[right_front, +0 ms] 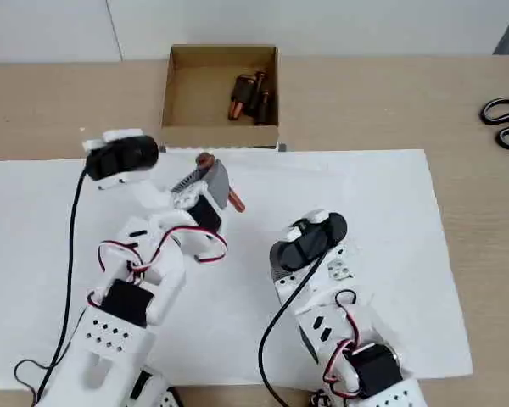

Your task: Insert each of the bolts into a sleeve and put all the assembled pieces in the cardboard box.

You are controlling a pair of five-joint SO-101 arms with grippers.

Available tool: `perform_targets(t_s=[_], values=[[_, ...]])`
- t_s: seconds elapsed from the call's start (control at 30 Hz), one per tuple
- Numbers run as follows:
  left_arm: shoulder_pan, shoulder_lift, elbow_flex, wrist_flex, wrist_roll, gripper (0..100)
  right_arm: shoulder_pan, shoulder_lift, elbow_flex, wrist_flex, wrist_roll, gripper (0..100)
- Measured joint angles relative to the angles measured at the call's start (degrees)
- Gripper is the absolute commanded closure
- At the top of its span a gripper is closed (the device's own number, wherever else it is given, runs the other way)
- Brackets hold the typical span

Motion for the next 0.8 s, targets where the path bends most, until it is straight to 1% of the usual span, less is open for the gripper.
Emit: perform_targets(t_s=[0.2,0.4,0.57,0.8], values=[[3.1,-5.6,3.6,0.0,0.0,100,-3.8,0.0,1.8,-3.3,0.0,99.6],[8.1,-13.7,8.7,0.0,0.0,100,-3.9,0.0,2.3,-3.3,0.0,99.6],[10.6,-19.6,13.2,0.0,-0.1,100,-4.1,0.0,2.3,-3.3,0.0,99.6],[12.0,-24.1,16.8,0.0,-4.4,100,-4.1,0.0,2.3,-3.4,1.8,99.6]])
